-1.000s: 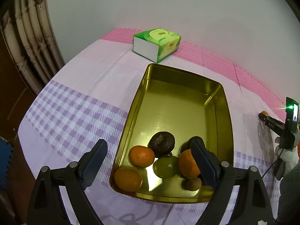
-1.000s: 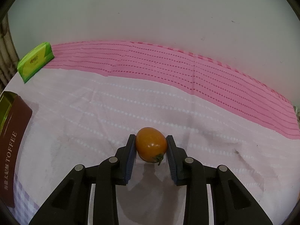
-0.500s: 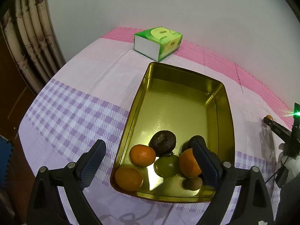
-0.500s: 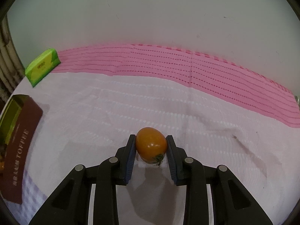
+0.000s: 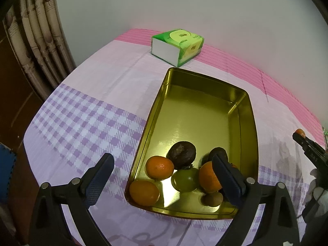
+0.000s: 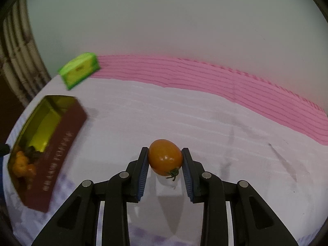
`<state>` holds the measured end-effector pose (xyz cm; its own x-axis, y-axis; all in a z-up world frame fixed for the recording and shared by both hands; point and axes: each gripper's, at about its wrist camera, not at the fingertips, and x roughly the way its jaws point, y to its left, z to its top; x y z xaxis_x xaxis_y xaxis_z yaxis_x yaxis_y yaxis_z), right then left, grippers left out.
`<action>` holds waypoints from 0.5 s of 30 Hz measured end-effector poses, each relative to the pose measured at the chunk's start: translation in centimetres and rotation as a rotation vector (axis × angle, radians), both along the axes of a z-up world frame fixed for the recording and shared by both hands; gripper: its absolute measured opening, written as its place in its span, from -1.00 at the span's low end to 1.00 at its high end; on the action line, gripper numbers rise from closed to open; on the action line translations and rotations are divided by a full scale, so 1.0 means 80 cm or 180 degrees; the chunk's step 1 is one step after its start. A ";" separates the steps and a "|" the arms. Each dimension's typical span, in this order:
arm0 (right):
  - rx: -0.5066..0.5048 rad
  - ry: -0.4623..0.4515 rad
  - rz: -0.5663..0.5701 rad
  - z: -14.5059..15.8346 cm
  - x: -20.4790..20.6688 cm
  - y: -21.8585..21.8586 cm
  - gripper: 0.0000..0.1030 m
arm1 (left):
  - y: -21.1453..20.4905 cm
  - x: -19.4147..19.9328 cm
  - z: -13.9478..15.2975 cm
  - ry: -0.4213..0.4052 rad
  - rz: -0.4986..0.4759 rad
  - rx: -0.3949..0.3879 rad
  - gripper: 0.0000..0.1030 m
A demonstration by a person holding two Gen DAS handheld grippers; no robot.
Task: Organize fruits
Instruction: 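Carry the cherry tomato into the tin tray and open the right gripper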
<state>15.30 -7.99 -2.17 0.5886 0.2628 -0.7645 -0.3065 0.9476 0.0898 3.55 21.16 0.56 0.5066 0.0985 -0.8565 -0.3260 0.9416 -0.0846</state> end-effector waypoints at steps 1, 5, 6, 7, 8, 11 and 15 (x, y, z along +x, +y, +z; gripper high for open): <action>0.0011 -0.0019 0.0048 0.005 -0.005 0.007 -0.37 | 0.001 -0.001 0.002 -0.0007 0.0015 -0.0001 0.84; 0.0089 -0.0089 0.0322 0.026 -0.027 0.043 -0.37 | 0.013 -0.008 0.013 -0.0042 0.0114 -0.0045 0.84; 0.0102 -0.0094 0.0384 0.029 -0.032 0.053 -0.37 | 0.015 -0.009 0.015 -0.0049 0.0132 -0.0050 0.84; 0.0114 -0.0097 0.0444 0.032 -0.038 0.062 -0.37 | 0.020 -0.012 0.018 -0.0058 0.0158 -0.0055 0.84; 0.0132 -0.0099 0.0527 0.035 -0.045 0.073 -0.37 | 0.023 -0.014 0.020 -0.0062 0.0173 -0.0054 0.84; 0.0168 -0.0059 0.0700 0.038 -0.059 0.100 -0.37 | 0.035 -0.024 0.027 -0.0065 0.0221 -0.0084 0.84; 0.0187 -0.0003 0.0949 0.035 -0.084 0.139 -0.37 | 0.052 -0.039 0.036 -0.0045 0.0249 -0.0006 0.84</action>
<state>8.62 3.15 0.64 0.4796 0.4679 -0.7423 -0.5705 0.8090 0.1413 0.45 25.30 3.43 0.5095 0.1367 -0.8496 -0.3974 0.9131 -0.0913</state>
